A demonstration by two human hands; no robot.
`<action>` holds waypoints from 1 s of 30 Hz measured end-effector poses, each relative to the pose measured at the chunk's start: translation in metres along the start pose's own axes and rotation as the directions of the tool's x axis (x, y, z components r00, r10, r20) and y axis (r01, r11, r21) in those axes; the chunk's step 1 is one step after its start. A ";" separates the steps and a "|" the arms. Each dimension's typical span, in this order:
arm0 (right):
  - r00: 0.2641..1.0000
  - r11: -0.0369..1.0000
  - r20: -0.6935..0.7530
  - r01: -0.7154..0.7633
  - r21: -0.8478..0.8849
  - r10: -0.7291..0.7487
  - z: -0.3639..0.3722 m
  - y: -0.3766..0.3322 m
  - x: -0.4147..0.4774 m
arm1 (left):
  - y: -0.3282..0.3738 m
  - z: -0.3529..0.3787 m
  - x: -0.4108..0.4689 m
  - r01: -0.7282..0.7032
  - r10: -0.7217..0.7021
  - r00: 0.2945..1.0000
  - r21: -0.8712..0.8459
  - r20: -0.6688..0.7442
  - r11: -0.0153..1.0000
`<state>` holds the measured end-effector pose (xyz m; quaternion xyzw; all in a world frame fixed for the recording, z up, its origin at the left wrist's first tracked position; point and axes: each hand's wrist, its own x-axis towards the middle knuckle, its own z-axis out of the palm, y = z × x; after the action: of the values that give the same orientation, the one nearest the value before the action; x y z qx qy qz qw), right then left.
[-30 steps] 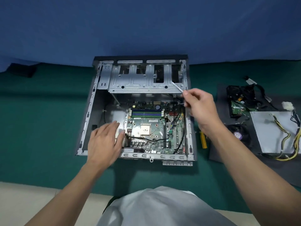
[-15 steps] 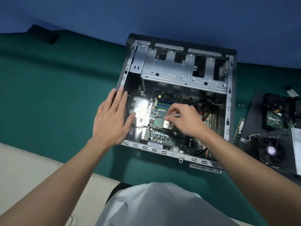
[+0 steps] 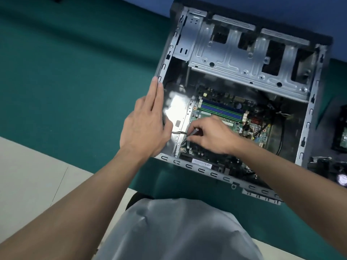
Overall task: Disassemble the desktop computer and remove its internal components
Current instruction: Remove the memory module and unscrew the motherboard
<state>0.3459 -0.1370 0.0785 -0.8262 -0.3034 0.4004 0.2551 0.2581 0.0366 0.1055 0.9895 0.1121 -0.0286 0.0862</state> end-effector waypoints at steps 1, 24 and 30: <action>1.000 1.000 0.010 -0.005 -0.018 0.005 0.002 0.001 0.002 | 0.000 0.000 0.000 0.000 0.000 1.000 0.001 0.000 1.000; 0.998 0.986 0.056 0.005 -0.164 0.005 0.012 0.001 0.016 | 0.002 -0.001 0.001 0.023 -0.022 1.000 -0.037 0.021 0.999; 0.998 0.986 0.066 -0.001 -0.168 0.012 0.014 0.002 0.016 | 0.001 -0.001 0.001 0.017 -0.017 1.000 -0.032 0.013 0.999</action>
<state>0.3431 -0.1249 0.0617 -0.8319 -0.3416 0.4016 0.1732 0.2593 0.0355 0.1067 0.9868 0.1205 -0.0337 0.1028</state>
